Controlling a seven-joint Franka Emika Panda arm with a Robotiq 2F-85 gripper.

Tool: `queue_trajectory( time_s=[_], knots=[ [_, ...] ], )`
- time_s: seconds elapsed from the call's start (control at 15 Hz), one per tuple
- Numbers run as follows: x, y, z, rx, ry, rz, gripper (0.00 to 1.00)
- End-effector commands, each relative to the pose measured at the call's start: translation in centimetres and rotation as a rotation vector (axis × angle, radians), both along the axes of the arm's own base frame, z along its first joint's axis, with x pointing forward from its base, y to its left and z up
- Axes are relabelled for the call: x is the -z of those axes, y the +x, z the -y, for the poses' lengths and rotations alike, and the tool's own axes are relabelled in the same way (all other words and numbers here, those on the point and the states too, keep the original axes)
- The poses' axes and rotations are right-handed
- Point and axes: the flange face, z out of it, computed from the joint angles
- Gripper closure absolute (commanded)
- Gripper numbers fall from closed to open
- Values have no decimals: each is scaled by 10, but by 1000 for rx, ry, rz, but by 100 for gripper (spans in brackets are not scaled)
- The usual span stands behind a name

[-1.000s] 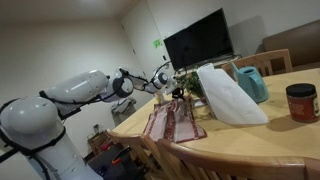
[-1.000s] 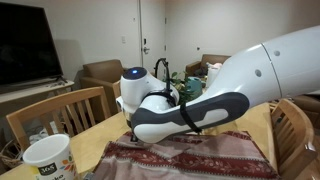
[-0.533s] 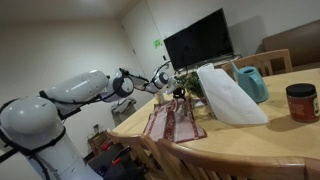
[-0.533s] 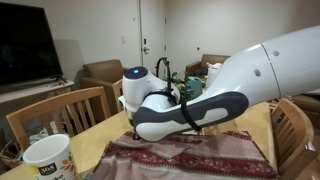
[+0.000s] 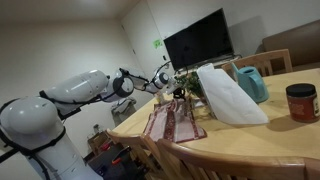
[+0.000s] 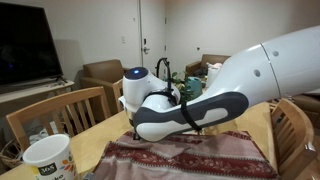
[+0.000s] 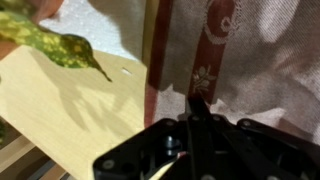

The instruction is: Straighten the red cloth

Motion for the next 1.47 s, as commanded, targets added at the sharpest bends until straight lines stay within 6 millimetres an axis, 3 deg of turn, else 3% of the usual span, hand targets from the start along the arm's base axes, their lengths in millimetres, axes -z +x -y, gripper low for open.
queue_trajectory(
  time_s=[0.0,0.47,1.13,1.4],
  knots=[
    [-2,0,-1,0,0,0,99],
    [-2,0,-1,0,0,0,99],
    [-8,12,24,43,-53,31,100],
    [-13,12,19,40,-54,39,100]
  ],
)
